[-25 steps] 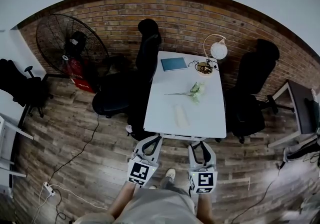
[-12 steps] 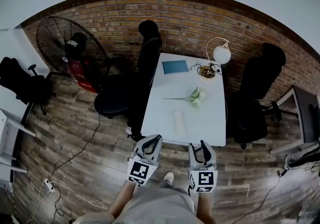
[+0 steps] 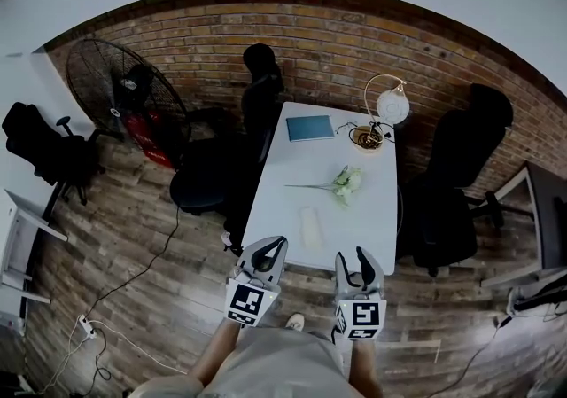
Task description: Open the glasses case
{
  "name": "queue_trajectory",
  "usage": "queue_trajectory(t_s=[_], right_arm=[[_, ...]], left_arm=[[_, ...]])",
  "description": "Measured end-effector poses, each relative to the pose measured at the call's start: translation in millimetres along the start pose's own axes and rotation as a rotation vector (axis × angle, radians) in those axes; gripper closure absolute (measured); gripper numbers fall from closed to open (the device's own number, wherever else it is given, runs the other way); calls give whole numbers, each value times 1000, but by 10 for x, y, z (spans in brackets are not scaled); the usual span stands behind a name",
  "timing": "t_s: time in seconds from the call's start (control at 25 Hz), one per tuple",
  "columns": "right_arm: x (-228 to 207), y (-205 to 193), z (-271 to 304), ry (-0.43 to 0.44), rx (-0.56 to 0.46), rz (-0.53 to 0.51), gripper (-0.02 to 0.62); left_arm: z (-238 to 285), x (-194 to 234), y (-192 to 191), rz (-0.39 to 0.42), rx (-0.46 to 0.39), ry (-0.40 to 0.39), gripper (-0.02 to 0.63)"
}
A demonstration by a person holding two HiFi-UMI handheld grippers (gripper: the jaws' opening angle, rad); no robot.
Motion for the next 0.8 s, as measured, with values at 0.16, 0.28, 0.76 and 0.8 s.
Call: queue_trajectory(t_s=[0.16,0.28,0.76,0.8], right_arm=[[-162,3,61,12,-3,10,419],[-238,-3,114,26,-11,19,419],[-304,-64,319,46,-12,44,419],[-311,-63,341,45,-10,43,419]], left_arm=[[145,-44,57,-1,-1,17,598],[213,-54,59,1,10,26,598],[365,24,-58,-2,37,46,598],[394,40,-67,-5,36,45,598]])
Point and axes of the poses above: the fingertips, and each gripper's own axes: z forward along the fingers, x to its left, y out of its top, the point moved 4 cm from there along -z, backward along the fingers
